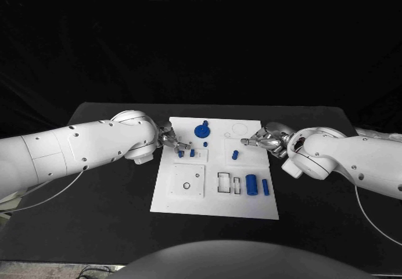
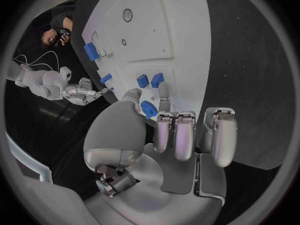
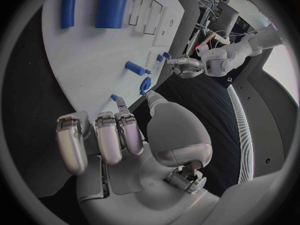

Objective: Assemble the parts on the task board

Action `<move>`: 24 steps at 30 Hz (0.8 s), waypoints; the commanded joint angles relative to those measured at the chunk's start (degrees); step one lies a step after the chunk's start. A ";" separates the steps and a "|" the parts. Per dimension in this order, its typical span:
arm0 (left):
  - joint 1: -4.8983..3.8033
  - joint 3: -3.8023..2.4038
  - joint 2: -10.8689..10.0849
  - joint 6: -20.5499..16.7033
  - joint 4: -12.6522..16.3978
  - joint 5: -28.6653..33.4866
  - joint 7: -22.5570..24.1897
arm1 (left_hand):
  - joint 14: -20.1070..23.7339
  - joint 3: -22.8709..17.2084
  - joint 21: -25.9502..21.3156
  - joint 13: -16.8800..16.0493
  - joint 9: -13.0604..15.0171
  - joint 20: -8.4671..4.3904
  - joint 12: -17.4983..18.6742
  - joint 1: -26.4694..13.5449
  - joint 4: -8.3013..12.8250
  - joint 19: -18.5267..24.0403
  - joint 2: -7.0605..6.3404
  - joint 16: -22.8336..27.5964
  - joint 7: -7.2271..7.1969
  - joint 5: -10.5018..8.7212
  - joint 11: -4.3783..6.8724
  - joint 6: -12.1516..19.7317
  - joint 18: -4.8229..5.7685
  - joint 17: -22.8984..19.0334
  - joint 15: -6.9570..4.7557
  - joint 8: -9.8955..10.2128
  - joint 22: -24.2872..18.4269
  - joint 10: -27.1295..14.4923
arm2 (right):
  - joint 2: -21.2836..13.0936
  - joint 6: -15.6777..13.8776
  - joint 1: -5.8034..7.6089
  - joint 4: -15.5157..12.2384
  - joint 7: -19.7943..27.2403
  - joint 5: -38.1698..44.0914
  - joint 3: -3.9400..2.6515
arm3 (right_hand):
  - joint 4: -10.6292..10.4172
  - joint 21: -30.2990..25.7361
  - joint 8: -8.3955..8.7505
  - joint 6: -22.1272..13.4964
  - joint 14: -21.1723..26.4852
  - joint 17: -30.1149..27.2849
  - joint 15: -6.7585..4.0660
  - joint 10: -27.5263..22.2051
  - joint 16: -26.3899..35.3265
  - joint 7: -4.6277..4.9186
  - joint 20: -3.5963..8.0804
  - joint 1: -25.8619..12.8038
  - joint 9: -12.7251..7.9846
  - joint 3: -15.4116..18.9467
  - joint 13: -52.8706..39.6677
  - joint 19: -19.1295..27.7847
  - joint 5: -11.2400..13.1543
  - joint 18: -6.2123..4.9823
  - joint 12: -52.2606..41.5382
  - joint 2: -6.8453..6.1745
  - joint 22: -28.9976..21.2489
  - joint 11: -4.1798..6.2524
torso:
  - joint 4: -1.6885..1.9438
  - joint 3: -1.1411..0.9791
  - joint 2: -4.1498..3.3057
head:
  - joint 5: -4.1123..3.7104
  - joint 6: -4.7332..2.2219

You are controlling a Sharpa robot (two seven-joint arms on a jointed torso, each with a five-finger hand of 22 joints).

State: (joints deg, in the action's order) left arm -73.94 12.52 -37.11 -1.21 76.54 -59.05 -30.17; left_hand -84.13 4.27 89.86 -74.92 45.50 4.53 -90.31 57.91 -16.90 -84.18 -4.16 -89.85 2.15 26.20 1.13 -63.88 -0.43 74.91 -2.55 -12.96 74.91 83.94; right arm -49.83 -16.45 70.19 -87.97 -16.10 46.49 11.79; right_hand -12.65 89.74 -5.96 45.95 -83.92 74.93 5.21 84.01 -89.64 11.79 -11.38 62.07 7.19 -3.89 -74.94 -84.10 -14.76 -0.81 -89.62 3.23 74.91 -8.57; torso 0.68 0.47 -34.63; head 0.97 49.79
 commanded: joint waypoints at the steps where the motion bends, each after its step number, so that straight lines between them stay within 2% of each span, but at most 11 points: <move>1: -0.07 -0.06 0.07 -0.12 0.02 -0.87 -1.11 | -5.87 0.36 0.14 -15.08 0.23 0.02 0.31 -0.85 -0.05 -5.82 0.09 -0.15 0.13 -2.59 -0.29 -0.26 0.43 15.09 -0.09 -0.30 15.09 6.06 | 0.10 0.80 -0.04 0.03 0.33 0.51 0.01 | -0.04 0.26 -0.20 -0.28 -6.08 15.07 0.45 5.99 -0.36 1.11 -0.47 0.04 0.07 0.47 -15.06 -5.90 -0.32 0.81 -0.38 0.55 15.09 -0.36 | -0.02 -0.01 0.06 | -0.04 0.00; 9: -0.22 -0.12 0.37 3.63 -0.20 -1.75 -3.46 | -5.87 0.28 0.14 -15.08 0.60 0.02 0.31 -1.19 -0.05 -5.82 0.43 -0.15 0.00 -4.67 -0.18 -0.67 0.43 15.09 -0.08 -0.78 15.09 6.06 | 0.27 0.77 -0.05 0.13 0.31 0.51 0.01 | -0.04 0.26 -0.20 -0.28 -6.08 15.07 0.45 5.99 -0.36 1.11 -0.47 0.04 0.07 0.47 -15.06 -5.90 -0.32 0.81 -0.38 0.55 15.09 -0.36 | -0.03 0.00 0.03 | -0.07 -0.06; 16: -0.24 -0.13 0.46 5.22 -0.57 -1.90 -3.74 | -5.87 -0.18 0.14 -15.08 0.89 -0.01 0.31 -0.14 0.05 -5.82 0.79 -0.15 -0.32 -5.31 0.10 -1.24 0.43 15.09 -0.15 -1.20 15.09 6.06 | 0.28 0.76 -0.05 0.14 0.28 0.51 0.01 | -0.04 0.26 -0.20 -0.28 -6.08 15.07 0.45 5.99 -0.36 1.11 -0.47 0.04 0.07 0.47 -15.06 -5.90 -0.32 0.81 -0.38 0.55 15.09 -0.36 | -0.03 0.00 0.00 | -0.03 -0.14; 22: -0.25 -0.14 0.53 5.24 -0.82 -1.93 -3.37 | -5.87 -1.13 0.14 -15.08 1.02 -0.09 0.31 2.87 0.12 -5.82 1.48 -0.15 -0.66 -3.95 0.43 -1.18 0.43 15.09 -0.26 -1.21 15.09 6.06 | 0.29 0.78 -0.05 0.12 0.27 0.51 0.01 | -0.04 0.26 -0.20 -0.28 -6.08 15.07 0.45 5.99 -0.36 1.11 -0.47 0.04 0.07 0.47 -15.06 -5.90 -0.32 0.81 -0.38 0.55 15.09 -0.36 | -0.02 0.02 -0.01 | -0.05 -0.09; 24: -0.25 -0.14 0.56 5.01 -0.89 -1.93 -3.14 | -5.87 -1.49 0.14 -15.08 1.03 -0.12 0.31 4.15 0.12 -5.82 1.64 -0.15 -0.76 -2.90 0.54 -1.12 0.43 15.09 -0.29 -1.15 15.09 6.06 | 0.31 0.80 -0.05 0.11 0.27 0.51 0.01 | -0.04 0.26 -0.20 -0.28 -6.08 15.07 0.45 5.99 -0.36 1.11 -0.47 0.04 0.07 0.47 -15.06 -5.90 -0.32 0.81 -0.38 0.55 15.09 -0.36 | -0.03 0.02 0.00 | -0.11 -0.03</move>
State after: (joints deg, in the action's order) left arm -74.10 12.44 -36.71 2.55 75.65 -60.59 -33.35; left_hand -84.12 3.04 89.86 -74.92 46.49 4.53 -90.31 61.73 -16.80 -84.18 -2.57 -89.85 1.52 23.03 1.16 -64.90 -0.42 74.90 -2.55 -13.93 74.91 83.97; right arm -49.58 -16.44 70.19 -87.82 -16.12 46.49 11.79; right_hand -12.65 89.74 -5.96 45.95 -83.92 74.92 5.21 84.01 -89.64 11.79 -11.38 62.07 7.17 -3.89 -74.92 -84.10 -14.76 -0.81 -89.61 3.23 74.93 -8.57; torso 0.65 0.48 -34.63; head 0.91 49.68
